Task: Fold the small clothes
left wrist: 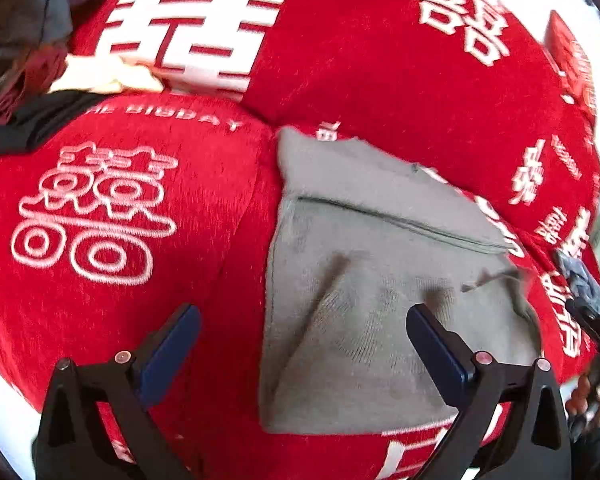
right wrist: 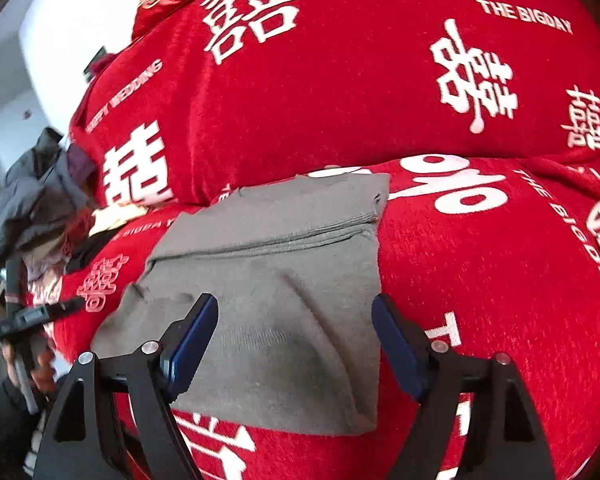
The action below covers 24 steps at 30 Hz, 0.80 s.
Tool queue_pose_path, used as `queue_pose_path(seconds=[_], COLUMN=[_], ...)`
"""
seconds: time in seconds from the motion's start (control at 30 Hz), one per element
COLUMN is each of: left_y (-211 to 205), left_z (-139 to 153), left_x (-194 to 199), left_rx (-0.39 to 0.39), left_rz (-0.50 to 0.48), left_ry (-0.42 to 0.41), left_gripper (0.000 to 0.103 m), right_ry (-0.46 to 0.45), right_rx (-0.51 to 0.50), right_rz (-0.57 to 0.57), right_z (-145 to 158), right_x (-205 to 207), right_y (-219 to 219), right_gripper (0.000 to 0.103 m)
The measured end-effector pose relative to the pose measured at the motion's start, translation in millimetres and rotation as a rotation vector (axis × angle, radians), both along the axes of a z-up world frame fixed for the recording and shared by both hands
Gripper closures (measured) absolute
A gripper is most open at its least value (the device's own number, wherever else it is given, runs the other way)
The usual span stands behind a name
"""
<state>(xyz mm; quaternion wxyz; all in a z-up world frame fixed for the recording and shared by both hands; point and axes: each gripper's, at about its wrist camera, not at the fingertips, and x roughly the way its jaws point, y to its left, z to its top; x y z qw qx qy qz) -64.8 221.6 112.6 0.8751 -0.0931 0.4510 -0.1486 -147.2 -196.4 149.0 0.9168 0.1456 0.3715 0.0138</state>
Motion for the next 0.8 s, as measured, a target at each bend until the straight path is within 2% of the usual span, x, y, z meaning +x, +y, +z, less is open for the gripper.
queue_pose_path(seconds=[0.07,0.17,0.27,0.37,0.43,0.47,0.5,0.53,0.57,0.6,0.63,0.67,0.7,0.8], left_y=[4.3,-8.0,-23.9,-40.3,-50.8,-56.9,-61.4,-64.9,-67.5,-68.5,-65.9,-65.8,-67.2,-69.8], left_z=[2.5,-2.9,-16.2,-24.6,-26.7,-29.9,-32.5,-36.5,-43.0,-47.2,-44.3,-41.2,-39.9,-32.3], left_x=[-1.8,0.2,9.0,24.0,31.6,35.7,38.4,41.2,45.1,47.8,46.7,44.3,42.4,37.2], left_rx=[-0.004,0.13,0.228,0.252,0.25,0.258,0.269,0.28,0.285,0.261,0.214,0.213,0.223,0.232], left_rz=[-0.03,-0.099,-0.208,-0.259,-0.288,-0.304,-0.312,-0.322,-0.342,-0.358,-0.354,-0.349,-0.355,-0.355], left_ry=[-0.009,-0.063,-0.065,-0.051,-0.047,-0.043,-0.038,-0.03,0.006,0.046,0.046,0.031,0.023,-0.003], left_gripper=[0.0,0.0,0.0,0.0,0.0,0.0,0.002,0.024,0.061,0.071,0.079,0.091,0.095,0.095], right_ry=[0.025,0.081,0.136,0.175,0.206,0.231,0.265,0.283,0.269,0.252,0.24,0.228,0.205,0.161], right_rx=[-0.062,-0.128,-0.153,-0.16,-0.172,-0.173,-0.172,-0.175,-0.188,-0.184,-0.173,-0.157,-0.138,-0.117], right_rz=[0.041,0.126,0.179,0.223,0.242,0.258,0.277,0.284,0.279,0.28,0.276,0.276,0.27,0.245], right_z=[-5.2,-18.8,-35.2,-47.0,-55.1,-61.6,-69.0,-73.3,-73.7,-70.7,-66.4,-61.4,-55.0,-38.8], right_x=[4.1,21.1,47.0,72.3,83.6,89.4,94.1,96.0,94.2,91.7,88.9,85.8,82.0,77.7], right_y=[7.3,14.6,20.1,29.8,35.2,38.2,41.0,43.3,44.8,46.1,44.7,43.0,40.9,37.8], right_gripper=[0.021,0.021,0.021,0.023,0.031,0.047,0.071,0.076,0.084,0.095,0.095,0.095,0.095,0.095])
